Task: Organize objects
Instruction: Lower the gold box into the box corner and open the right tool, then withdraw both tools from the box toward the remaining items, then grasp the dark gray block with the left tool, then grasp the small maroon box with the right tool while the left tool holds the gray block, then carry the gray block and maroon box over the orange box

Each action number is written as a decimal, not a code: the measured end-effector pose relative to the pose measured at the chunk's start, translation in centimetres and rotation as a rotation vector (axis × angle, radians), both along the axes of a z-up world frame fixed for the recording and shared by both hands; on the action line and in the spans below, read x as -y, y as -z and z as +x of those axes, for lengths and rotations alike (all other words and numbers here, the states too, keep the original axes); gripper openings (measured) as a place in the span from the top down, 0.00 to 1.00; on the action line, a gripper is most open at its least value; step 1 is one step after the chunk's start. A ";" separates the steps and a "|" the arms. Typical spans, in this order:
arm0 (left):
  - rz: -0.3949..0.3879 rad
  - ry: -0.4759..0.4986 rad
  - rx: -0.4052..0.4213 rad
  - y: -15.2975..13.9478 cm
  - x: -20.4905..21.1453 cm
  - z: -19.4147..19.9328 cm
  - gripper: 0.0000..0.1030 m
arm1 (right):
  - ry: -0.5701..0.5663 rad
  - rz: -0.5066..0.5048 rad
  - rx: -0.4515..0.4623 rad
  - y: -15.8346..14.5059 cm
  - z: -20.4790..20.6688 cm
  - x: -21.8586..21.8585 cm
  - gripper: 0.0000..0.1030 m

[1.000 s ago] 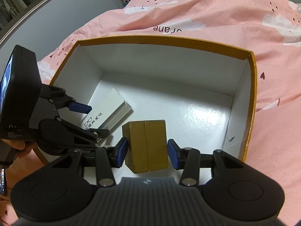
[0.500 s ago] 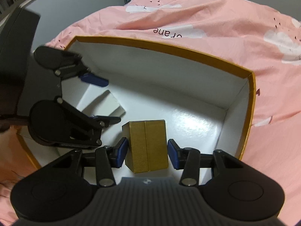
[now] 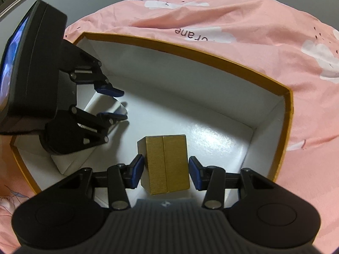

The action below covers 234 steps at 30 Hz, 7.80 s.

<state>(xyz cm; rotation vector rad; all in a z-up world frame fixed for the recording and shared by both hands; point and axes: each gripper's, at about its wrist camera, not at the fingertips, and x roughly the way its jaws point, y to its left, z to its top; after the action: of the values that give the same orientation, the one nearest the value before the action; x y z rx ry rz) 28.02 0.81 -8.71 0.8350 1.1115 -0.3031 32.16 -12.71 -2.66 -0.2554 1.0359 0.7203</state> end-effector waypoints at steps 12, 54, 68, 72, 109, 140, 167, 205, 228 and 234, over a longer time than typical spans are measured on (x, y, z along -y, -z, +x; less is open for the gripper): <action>-0.101 -0.133 0.052 -2.2 -3.2 -0.7 0.62 | -0.142 -0.052 0.164 -0.7 -1.3 -1.8 0.53; -0.618 -0.456 0.154 -9.4 -13.4 -1.5 0.65 | -0.708 -0.331 0.767 1.1 -5.3 -13.8 0.41; -0.624 -0.450 0.144 -9.5 -12.8 -2.0 0.71 | -0.515 -0.166 0.451 -0.3 -1.4 -12.0 0.91; -0.631 -0.436 0.141 -9.5 -12.8 -2.1 0.77 | -0.520 -0.146 0.454 0.2 -1.4 -12.3 0.93; -0.658 -0.381 0.262 -16.9 -10.1 -12.2 0.82 | -0.206 0.124 0.342 -7.5 -10.7 -4.5 0.53; -1.030 -0.648 -0.079 -3.4 -3.7 -24.9 0.43 | 0.159 0.103 0.149 -0.5 -26.3 4.9 0.60; -1.067 -0.645 -0.111 -1.9 -2.4 -24.4 0.63 | 0.172 0.096 0.142 0.6 -25.9 5.0 0.60; -1.181 -0.785 0.040 -4.2 -7.8 -19.0 0.64 | -0.516 -0.367 0.425 2.5 -21.2 -3.2 0.61; -1.214 -0.739 0.096 -5.9 -7.9 -20.2 0.64 | -0.426 -0.252 0.477 -3.7 -21.6 0.3 0.76; -1.226 -0.686 0.128 -7.8 -7.1 -20.7 0.64 | -0.359 -0.156 0.473 -7.8 -22.7 1.3 0.76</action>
<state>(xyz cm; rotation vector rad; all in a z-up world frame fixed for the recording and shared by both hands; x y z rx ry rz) 7.30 7.94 -0.95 -0.6023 0.8085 -0.2766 9.41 -14.03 5.19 -0.7241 0.5965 0.8485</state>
